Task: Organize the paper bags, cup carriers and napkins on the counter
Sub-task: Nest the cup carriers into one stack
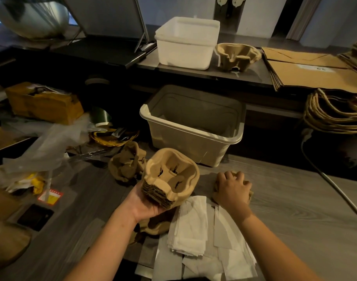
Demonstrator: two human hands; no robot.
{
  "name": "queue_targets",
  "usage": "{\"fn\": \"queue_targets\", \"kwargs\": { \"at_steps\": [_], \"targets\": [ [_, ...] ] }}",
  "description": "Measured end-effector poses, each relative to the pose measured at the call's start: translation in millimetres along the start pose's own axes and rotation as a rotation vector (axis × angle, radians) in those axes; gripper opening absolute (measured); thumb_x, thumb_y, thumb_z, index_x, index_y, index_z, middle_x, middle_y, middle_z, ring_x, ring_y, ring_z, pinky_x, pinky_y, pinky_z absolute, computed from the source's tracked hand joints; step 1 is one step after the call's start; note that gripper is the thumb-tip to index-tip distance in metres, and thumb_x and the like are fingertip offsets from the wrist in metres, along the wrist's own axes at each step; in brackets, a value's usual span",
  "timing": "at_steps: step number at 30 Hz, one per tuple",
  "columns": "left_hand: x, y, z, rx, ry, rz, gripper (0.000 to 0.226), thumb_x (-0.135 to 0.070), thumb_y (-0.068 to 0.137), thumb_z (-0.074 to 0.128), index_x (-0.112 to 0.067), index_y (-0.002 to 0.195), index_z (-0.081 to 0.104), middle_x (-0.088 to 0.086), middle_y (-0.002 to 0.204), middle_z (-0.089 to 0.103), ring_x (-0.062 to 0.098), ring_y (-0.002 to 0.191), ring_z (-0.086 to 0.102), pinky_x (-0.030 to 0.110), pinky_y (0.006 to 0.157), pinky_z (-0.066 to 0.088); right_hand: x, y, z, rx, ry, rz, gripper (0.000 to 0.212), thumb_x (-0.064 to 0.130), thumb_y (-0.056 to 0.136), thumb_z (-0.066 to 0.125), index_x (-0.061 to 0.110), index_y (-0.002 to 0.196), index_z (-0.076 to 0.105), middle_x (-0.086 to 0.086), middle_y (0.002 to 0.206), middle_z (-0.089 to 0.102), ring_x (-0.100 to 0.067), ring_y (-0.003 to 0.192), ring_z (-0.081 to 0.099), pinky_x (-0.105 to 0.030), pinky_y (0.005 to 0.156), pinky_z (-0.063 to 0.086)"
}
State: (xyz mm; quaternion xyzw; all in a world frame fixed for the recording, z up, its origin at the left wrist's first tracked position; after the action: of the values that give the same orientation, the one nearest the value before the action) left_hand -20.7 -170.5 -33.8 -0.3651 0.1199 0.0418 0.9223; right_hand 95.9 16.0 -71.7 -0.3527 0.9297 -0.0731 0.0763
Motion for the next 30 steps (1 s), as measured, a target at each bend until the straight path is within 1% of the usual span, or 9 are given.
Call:
{"fn": "queue_targets", "kwargs": {
  "at_steps": [3, 6, 10, 15, 20, 22, 25, 28, 30],
  "targets": [
    [1, 1, 0, -0.001, -0.007, -0.008, 0.051, -0.046, 0.087, 0.043, 0.001, 0.098, 0.060, 0.029, 0.084, 0.068, 0.042, 0.062, 0.067, 0.048, 0.044, 0.054, -1, -6, -15, -0.152, 0.168, -0.040, 0.038, 0.044, 0.088, 0.049, 0.029, 0.123, 0.049, 0.002, 0.125, 0.048, -0.028, 0.118, 0.042, -0.042, 0.092, 0.044],
    [2, 0, 4, 0.018, -0.012, -0.002, 0.048, -0.040, 0.075, 0.049, 0.002, 0.094, 0.060, 0.030, 0.080, 0.067, 0.042, 0.058, 0.066, 0.045, 0.040, 0.053, 1, -12, -34, -0.255, 0.322, -0.067, 0.032, 0.043, 0.090, 0.049, 0.030, 0.119, 0.055, 0.005, 0.123, 0.049, -0.019, 0.115, 0.047, -0.031, 0.077, 0.049],
    [3, 4, 4, 0.031, -0.004, -0.003, 0.051, -0.039, 0.068, 0.052, 0.001, 0.096, 0.062, 0.029, 0.088, 0.068, 0.042, 0.065, 0.067, 0.048, 0.047, 0.055, 2, -20, -56, -0.473, 0.418, -0.100, 0.025, 0.031, 0.091, 0.054, 0.022, 0.112, 0.064, 0.003, 0.109, 0.061, -0.016, 0.099, 0.056, -0.025, 0.058, 0.038],
    [0, 12, -4, 0.020, -0.012, 0.012, 0.052, -0.046, 0.082, 0.047, -0.002, 0.102, 0.062, 0.027, 0.094, 0.068, 0.042, 0.071, 0.068, 0.050, 0.055, 0.055, -4, -20, -78, -0.580, 0.536, -0.111, 0.018, 0.026, 0.088, 0.060, 0.014, 0.101, 0.065, 0.001, 0.093, 0.063, -0.013, 0.078, 0.056, -0.023, 0.054, 0.041],
    [-6, 17, -11, 0.000, -0.007, 0.120, 0.050, -0.049, 0.088, 0.043, -0.006, 0.103, 0.063, 0.022, 0.095, 0.070, 0.037, 0.073, 0.070, 0.049, 0.059, 0.056, -8, -53, -143, -0.763, 1.034, -0.222, 0.008, 0.025, 0.086, 0.052, 0.024, 0.093, 0.056, 0.016, 0.082, 0.053, -0.001, 0.070, 0.052, -0.013, 0.057, 0.045],
    [-8, 19, -12, -0.009, 0.022, 0.162, 0.051, -0.050, 0.091, 0.042, -0.006, 0.100, 0.065, 0.021, 0.093, 0.071, 0.036, 0.073, 0.070, 0.048, 0.060, 0.056, -7, -54, -157, -0.682, 1.318, -0.210, 0.010, 0.021, 0.088, 0.054, 0.030, 0.086, 0.053, 0.013, 0.078, 0.056, -0.002, 0.067, 0.056, -0.015, 0.057, 0.049],
    [-8, 21, -14, -0.011, 0.005, 0.173, 0.055, -0.052, 0.091, 0.039, -0.007, 0.102, 0.068, 0.021, 0.093, 0.071, 0.036, 0.074, 0.070, 0.049, 0.063, 0.056, 9, -42, -148, -0.269, 1.692, -0.167, 0.014, 0.009, 0.091, 0.053, 0.019, 0.082, 0.058, 0.003, 0.073, 0.059, -0.006, 0.059, 0.057, -0.018, 0.048, 0.047],
    [-9, 22, -14, 0.000, -0.008, 0.178, 0.059, -0.051, 0.091, 0.037, -0.005, 0.093, 0.074, 0.023, 0.090, 0.070, 0.038, 0.071, 0.069, 0.049, 0.059, 0.056, 35, -37, -124, 0.109, 1.786, -0.144, 0.015, 0.005, 0.091, 0.052, 0.011, 0.080, 0.059, -0.003, 0.070, 0.059, -0.007, 0.053, 0.057, -0.017, 0.044, 0.046],
    [-8, 21, -15, -0.003, -0.026, 0.170, 0.055, -0.052, 0.092, 0.038, -0.006, 0.103, 0.066, 0.024, 0.093, 0.070, 0.039, 0.072, 0.069, 0.050, 0.061, 0.056, 43, -33, -112, 0.190, 1.710, -0.123, 0.012, 0.006, 0.092, 0.053, 0.012, 0.084, 0.060, -0.003, 0.072, 0.061, -0.005, 0.055, 0.059, -0.016, 0.046, 0.047]
  ]
}}
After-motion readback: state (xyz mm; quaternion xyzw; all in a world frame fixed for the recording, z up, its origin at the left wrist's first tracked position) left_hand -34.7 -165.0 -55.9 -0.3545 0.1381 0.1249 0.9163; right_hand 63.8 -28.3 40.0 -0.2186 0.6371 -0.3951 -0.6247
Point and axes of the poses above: each hand's wrist, its own y-axis towards the middle knuckle, its own z-axis out of the palm, x = y × z, the point moved 3 cm from there along y, towards the middle knuckle
